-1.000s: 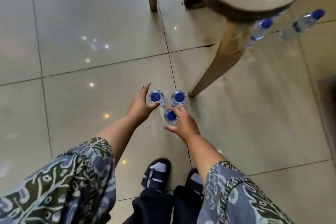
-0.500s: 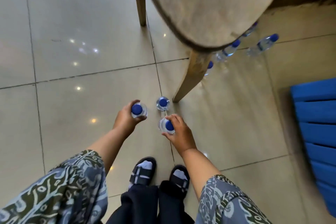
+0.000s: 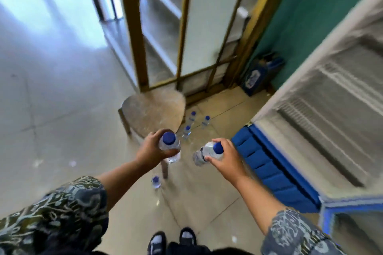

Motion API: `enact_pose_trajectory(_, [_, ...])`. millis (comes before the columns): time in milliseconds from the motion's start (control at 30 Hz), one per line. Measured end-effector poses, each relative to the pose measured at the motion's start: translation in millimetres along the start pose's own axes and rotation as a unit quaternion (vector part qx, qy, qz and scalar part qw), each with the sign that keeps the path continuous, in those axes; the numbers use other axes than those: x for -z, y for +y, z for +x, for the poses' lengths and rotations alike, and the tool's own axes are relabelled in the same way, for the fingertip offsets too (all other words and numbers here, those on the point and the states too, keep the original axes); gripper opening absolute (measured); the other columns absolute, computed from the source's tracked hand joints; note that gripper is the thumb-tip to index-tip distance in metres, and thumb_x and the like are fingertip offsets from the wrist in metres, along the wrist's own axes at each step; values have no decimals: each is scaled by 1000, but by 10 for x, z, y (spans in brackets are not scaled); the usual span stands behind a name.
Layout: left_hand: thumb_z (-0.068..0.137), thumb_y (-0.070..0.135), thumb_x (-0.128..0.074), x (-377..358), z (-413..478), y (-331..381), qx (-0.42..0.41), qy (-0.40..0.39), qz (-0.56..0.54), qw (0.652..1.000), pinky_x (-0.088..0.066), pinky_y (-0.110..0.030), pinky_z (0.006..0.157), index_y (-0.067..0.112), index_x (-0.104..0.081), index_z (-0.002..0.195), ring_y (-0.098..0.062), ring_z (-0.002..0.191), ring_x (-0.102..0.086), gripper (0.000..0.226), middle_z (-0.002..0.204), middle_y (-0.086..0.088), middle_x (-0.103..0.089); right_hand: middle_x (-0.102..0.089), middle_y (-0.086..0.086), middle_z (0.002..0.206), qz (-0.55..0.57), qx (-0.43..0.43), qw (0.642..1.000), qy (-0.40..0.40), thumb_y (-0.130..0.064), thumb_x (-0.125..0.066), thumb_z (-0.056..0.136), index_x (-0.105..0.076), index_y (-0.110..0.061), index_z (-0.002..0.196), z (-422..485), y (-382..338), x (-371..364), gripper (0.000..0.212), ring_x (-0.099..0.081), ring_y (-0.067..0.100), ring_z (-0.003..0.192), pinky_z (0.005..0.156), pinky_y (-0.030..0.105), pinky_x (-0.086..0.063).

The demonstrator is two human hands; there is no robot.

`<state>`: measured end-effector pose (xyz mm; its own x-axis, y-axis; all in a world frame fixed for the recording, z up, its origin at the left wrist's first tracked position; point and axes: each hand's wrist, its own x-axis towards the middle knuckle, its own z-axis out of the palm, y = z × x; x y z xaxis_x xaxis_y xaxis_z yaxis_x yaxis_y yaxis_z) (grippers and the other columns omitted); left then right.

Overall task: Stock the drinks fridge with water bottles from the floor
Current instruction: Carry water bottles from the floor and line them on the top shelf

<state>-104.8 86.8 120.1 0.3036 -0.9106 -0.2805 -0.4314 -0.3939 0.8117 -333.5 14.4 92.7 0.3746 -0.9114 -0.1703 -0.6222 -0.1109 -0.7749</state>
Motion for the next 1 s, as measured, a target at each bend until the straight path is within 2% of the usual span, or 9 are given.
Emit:
enact_pose_trajectory(100, [65,29,-84,26,116,777,-91,-22,11,996,-47,-39,96,27,-57,114,-20,103,-58,56,111,0,-60,-56,-4,111,49,15,995,88,-18,-79,72,-52,-26,114,-207,-151,748,51,-58,10,98,84,19,-50])
enact_pose_trajectory(167, [66,25,-83,-50,188,1240,-139,-38,3,990,-46,-38,96,29,-55,109,-19,103,-58,51,110,1,-61,-59,-3,110,86,21,985,145,-13,-78,72,-51,-27,116,-322,-205,1174,54,-61,12,98,86,28,-52])
enact_pose_trajectory(267, [68,23,-82,-316,285,1954,-196,-74,-14,978,-48,-33,92,30,-56,102,-16,98,-61,44,105,1,-65,-62,-6,107,119,37,966,225,-8,-77,73,-50,-28,119,-480,-226,1825,57,-63,8,94,83,26,-53])
enact_pose_trajectory(433, [71,27,-80,-966,516,3085,-261,-135,-87,952,-54,-29,82,26,-61,103,-9,87,-67,38,94,7,-70,-58,-14,110,132,71,929,338,-11,-74,79,-48,-26,122,-596,-147,2958,52,-56,-15,91,76,4,-45])
enact_pose_trajectory(500, [75,20,-77,-1215,590,3566,-281,-152,-117,940,-53,-24,79,26,-59,102,-5,85,-66,33,94,11,-69,-58,-14,113,117,83,921,361,-16,-73,80,-48,-30,121,-611,-79,3467,50,-57,-9,96,75,7,-47])
enact_pose_trajectory(600, [77,19,-75,-1575,723,4388,-316,-176,-159,919,-54,-33,84,24,-59,101,-13,88,-69,29,97,4,-71,-59,-10,115,94,110,900,412,-16,-74,79,-49,-31,120,-607,-37,4314,50,-58,2,103,76,11,-50])
enact_pose_trajectory(767, [77,18,-75,-2070,964,5629,-349,-175,-256,884,-58,-36,74,20,-61,98,-14,79,-70,25,90,1,-71,-58,-15,109,31,178,855,485,-11,-73,79,-48,-33,114,-453,-137,5649,48,-57,2,97,78,4,-43])
enact_pose_trajectory(900, [80,20,-72,-2311,1062,6450,-378,-180,-305,855,-58,-33,72,18,-58,104,-10,76,-67,28,95,-2,-69,-58,-2,110,37,233,800,552,-10,-72,80,-48,-21,119,-306,-284,6480,47,-57,-4,92,82,10,-44])
enact_pose_trajectory(1000, [81,21,-71,-2405,1181,7046,-423,-167,-314,833,-56,-44,85,17,-59,103,-18,87,-68,25,95,-3,-69,-61,8,112,65,252,760,596,-18,-72,78,-49,-23,117,-181,-318,6989,45,-58,11,100,92,35,-50])
